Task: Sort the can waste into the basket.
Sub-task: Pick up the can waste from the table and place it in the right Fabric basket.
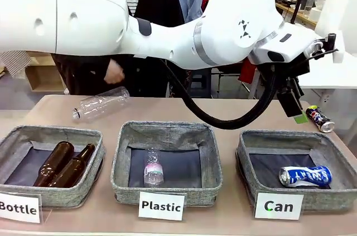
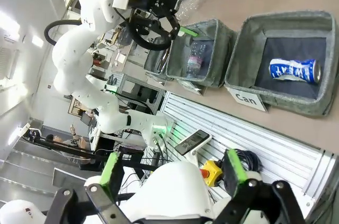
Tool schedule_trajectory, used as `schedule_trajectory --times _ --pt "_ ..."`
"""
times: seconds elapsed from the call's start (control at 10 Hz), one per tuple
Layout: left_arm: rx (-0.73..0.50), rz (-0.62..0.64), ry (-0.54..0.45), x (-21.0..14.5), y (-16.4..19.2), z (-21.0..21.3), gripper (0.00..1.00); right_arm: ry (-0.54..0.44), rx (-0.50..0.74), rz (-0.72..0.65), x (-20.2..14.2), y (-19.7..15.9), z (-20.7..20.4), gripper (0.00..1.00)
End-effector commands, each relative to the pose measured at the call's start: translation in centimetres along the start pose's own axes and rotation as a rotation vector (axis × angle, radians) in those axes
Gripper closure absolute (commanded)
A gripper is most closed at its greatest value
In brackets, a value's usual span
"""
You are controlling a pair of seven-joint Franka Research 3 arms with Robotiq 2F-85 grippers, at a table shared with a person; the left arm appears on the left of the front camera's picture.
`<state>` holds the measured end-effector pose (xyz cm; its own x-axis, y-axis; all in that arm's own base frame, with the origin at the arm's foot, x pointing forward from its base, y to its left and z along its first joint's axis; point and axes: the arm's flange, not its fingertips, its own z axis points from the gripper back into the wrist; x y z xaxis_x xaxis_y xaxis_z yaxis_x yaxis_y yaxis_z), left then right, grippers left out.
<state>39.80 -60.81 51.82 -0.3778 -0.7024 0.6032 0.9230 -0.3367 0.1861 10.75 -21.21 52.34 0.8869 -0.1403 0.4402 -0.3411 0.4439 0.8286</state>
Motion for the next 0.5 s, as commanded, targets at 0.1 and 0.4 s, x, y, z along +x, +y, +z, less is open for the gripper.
schedule_trajectory --times 0.1,0.4 --pt "-0.076 0.063 0.006 -2.1 -1.3 3.8 0.0 -0.033 -0.017 -0.046 1.1 -1.1 -0.1 0.0" --pt "-0.219 0.3 -0.037 -8.5 -6.0 14.0 0.0 -0.037 0.037 -0.164 5.2 -2.1 -3.4 0.0"
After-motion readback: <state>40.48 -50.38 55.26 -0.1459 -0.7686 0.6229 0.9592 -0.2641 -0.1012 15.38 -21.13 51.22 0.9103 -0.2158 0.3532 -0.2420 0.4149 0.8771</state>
